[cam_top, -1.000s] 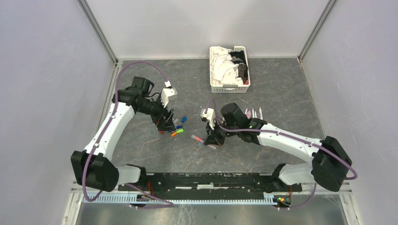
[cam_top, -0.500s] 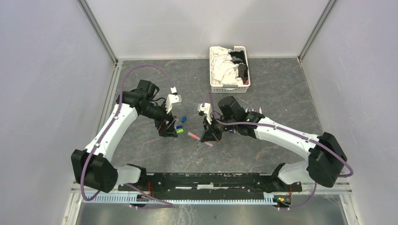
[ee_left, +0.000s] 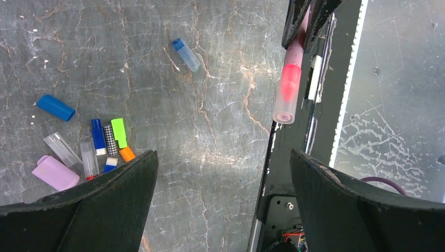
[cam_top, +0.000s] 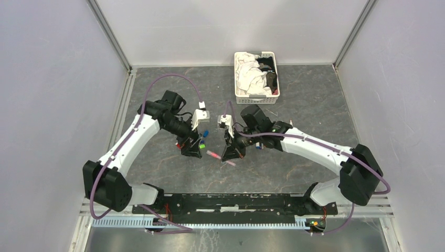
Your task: Open the pen caps
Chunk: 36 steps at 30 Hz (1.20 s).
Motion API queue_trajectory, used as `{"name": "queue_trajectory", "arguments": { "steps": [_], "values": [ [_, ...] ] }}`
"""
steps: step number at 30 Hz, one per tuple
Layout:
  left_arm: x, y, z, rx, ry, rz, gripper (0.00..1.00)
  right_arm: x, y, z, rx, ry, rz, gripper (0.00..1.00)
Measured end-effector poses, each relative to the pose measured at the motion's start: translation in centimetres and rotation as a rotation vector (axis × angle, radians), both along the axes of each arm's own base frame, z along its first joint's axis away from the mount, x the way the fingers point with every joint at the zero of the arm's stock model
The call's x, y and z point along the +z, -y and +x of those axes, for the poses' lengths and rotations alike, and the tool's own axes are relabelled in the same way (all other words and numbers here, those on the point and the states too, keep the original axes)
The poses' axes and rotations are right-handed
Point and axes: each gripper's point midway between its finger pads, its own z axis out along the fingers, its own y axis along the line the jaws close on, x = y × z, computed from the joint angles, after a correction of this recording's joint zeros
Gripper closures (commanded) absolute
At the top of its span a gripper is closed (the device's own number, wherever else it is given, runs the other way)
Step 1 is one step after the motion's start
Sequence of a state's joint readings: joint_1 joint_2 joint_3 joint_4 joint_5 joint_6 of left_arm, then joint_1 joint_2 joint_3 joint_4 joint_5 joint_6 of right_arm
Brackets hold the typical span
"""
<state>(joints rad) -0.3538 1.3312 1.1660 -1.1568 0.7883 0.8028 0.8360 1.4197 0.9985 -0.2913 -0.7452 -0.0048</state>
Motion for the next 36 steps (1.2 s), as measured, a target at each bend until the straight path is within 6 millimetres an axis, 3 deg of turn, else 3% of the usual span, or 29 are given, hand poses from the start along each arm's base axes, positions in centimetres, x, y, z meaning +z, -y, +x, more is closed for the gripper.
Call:
{"name": "queue_trajectory", "arguments": {
  "steps": [9, 18, 26, 32, 36],
  "values": [
    [0.2, 0.4, -1.1, -0.075, 0.004, -0.021, 0.06, -0.4, -0.5, -1.5, 0.085, -0.086, 0.022, 1.00],
    [1.4, 1.3, -2.2, -0.146, 0.025, -0.108, 0.13, 1.7, -1.9, -1.7, 0.133, -0.163, 0.105, 1.00],
    [2.1, 1.8, -2.6, -0.175, 0.041, -0.159, 0.29, 2.2, -2.8, -0.9, 0.141, -0.202, 0.129, 1.00],
    [2.1, 1.9, -2.7, -0.188, 0.046, -0.160, 0.51, 2.3, -2.7, -0.2, 0.118, -0.242, 0.136, 1.00],
    [2.1, 1.9, -2.7, -0.194, 0.052, -0.161, 0.58, 2.3, -3.0, 0.3, 0.109, -0.268, 0.140, 1.00]
  ]
}}
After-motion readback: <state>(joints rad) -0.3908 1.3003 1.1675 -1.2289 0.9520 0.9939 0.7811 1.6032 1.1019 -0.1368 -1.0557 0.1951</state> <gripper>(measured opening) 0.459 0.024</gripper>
